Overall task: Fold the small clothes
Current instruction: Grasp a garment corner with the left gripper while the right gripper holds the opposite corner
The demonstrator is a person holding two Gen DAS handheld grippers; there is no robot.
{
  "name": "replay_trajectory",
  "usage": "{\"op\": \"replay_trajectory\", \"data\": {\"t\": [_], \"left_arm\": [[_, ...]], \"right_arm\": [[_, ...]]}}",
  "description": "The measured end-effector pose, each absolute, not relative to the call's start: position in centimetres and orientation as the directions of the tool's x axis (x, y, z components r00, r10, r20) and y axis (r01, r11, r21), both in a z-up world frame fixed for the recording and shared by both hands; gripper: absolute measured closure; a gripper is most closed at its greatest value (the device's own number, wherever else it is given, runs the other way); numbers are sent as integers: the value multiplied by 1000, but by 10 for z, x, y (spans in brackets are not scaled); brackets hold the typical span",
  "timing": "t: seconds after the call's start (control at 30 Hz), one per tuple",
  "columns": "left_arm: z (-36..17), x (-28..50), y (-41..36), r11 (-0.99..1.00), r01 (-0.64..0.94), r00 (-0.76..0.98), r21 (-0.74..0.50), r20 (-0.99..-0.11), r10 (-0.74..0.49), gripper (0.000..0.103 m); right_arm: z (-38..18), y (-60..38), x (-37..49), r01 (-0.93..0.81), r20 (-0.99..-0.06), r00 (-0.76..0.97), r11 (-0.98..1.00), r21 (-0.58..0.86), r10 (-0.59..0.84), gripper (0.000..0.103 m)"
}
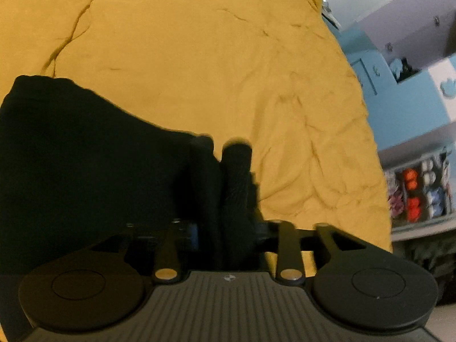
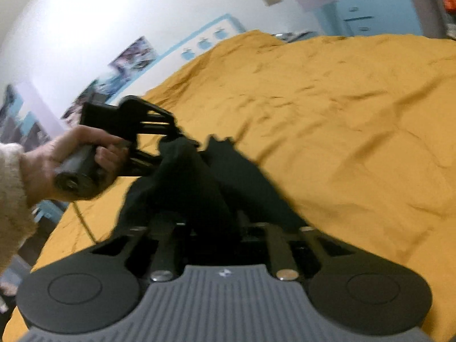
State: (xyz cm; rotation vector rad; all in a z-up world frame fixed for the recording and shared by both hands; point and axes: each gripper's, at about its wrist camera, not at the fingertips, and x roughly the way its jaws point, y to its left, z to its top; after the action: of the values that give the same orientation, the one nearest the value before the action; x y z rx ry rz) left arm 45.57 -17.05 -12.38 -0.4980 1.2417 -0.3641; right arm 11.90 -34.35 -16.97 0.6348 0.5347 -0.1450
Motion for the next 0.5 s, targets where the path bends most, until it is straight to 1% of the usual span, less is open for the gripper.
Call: {"op": "replay_trajectory", "data": {"t": [0.03, 0.1, 0.13, 0.17, 0.2, 0.27, 0.3, 0.37, 0.5], "left_arm": [[-116, 455, -169, 815, -11, 298, -579, -780, -550, 50], [-96, 450, -161, 756, 14, 333, -654, -710, -620, 49], [-84, 445, -154, 723, 40, 349, -690, -668, -657, 45], [-73, 439, -146, 694, 64, 360, -717, -632, -686, 43], [-62, 430, -136, 671, 92, 373, -736, -599, -709, 39], [-43, 409, -117, 653, 146, 389, -743, -564, -728, 36], [-37, 394, -106, 651, 180, 385, -738, -556, -737, 34], [-34, 365, -85, 659, 227, 370, -717, -563, -739, 34], [-40, 296, -51, 702, 295, 361, -648, -604, -710, 34]], "right_arm": [[-167, -347, 115, 295, -513, 858, 798, 526, 21, 71], [-159, -354, 104, 317, -508, 861, 794, 518, -13, 69], [-155, -358, 100, 357, -519, 853, 788, 501, -56, 66], [-151, -363, 96, 391, -530, 843, 782, 486, -92, 61], [-148, -368, 91, 397, -532, 841, 778, 487, -96, 61], [-140, -377, 81, 395, -514, 853, 757, 520, -91, 62], [-135, -379, 78, 394, -499, 860, 755, 524, -103, 62], [-125, -377, 78, 368, -479, 871, 785, 498, -105, 62], [-120, -370, 88, 325, -491, 869, 819, 473, -62, 62]]}}
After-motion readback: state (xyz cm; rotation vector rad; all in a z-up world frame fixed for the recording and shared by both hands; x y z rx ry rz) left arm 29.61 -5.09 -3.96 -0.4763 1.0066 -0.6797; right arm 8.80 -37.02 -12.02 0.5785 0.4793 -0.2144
